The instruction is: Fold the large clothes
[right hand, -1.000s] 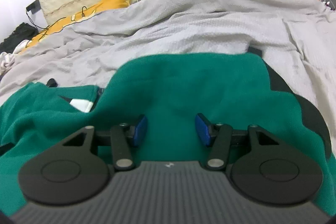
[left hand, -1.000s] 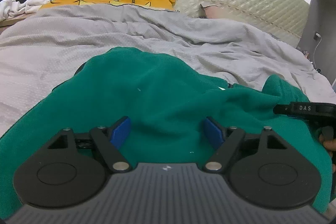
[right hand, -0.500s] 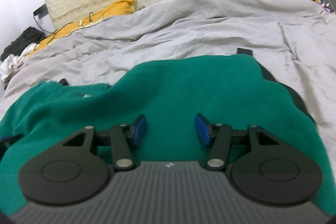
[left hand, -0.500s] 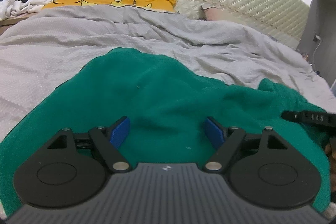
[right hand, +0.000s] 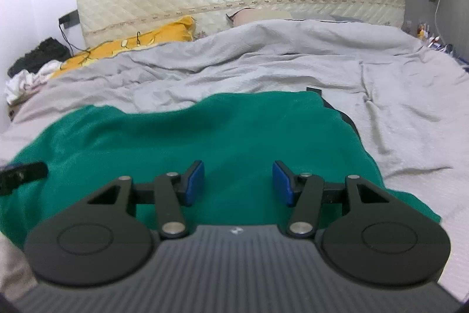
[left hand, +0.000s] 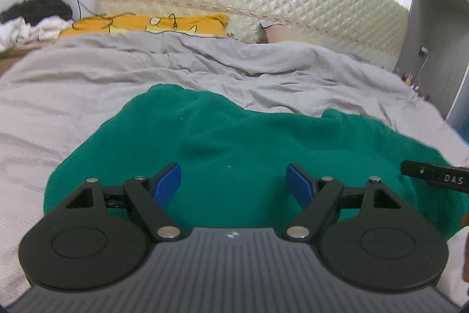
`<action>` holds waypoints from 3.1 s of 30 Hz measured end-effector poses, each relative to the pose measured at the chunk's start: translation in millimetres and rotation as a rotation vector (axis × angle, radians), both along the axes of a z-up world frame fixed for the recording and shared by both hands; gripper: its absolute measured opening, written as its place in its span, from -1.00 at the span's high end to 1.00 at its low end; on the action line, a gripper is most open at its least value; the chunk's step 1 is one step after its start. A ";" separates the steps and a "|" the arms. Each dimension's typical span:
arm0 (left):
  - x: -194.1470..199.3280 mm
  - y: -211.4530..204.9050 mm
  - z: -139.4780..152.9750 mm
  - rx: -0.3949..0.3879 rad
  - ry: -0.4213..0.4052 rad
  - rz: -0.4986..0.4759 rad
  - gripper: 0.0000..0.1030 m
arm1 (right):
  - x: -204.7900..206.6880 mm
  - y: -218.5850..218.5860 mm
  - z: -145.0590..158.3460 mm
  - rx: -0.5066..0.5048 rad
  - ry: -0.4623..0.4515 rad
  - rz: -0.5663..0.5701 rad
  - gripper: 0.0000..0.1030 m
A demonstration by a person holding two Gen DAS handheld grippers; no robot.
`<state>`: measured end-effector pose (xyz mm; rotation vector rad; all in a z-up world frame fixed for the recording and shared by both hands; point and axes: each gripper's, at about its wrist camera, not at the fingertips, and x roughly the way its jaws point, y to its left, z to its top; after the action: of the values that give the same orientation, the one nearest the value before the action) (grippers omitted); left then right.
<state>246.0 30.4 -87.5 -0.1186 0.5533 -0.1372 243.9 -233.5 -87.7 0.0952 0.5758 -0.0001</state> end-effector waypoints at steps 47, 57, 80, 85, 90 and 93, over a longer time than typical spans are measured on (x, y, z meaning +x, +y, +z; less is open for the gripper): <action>-61.4 103.0 -66.5 -0.668 0.435 0.311 -0.68 | -74.1 -85.7 -53.4 0.923 0.140 -0.400 -0.70; -49.1 100.5 -77.6 -0.760 0.451 0.314 -0.73 | -93.9 -85.6 -38.9 0.855 0.059 -0.490 -0.71; -31.4 116.0 -70.2 -1.120 0.163 0.107 -0.71 | -70.4 -104.8 -85.4 1.269 0.041 -0.374 -1.00; -28.6 121.9 -73.1 -1.202 0.114 0.091 -0.71 | -68.2 -101.8 -61.3 1.286 -0.125 -0.214 -1.00; -21.8 118.9 -84.1 -1.174 0.199 0.151 -0.71 | -68.1 -97.8 -67.1 1.299 -0.110 -0.253 -1.00; -16.2 112.0 -94.2 -1.128 0.304 0.205 -0.71 | -73.6 -93.3 -79.9 1.264 0.004 -0.359 -1.00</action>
<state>229.8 142.5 -181.7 -1.3072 0.7086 -0.2206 170.3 -326.8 -167.6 1.4252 0.4817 0.0149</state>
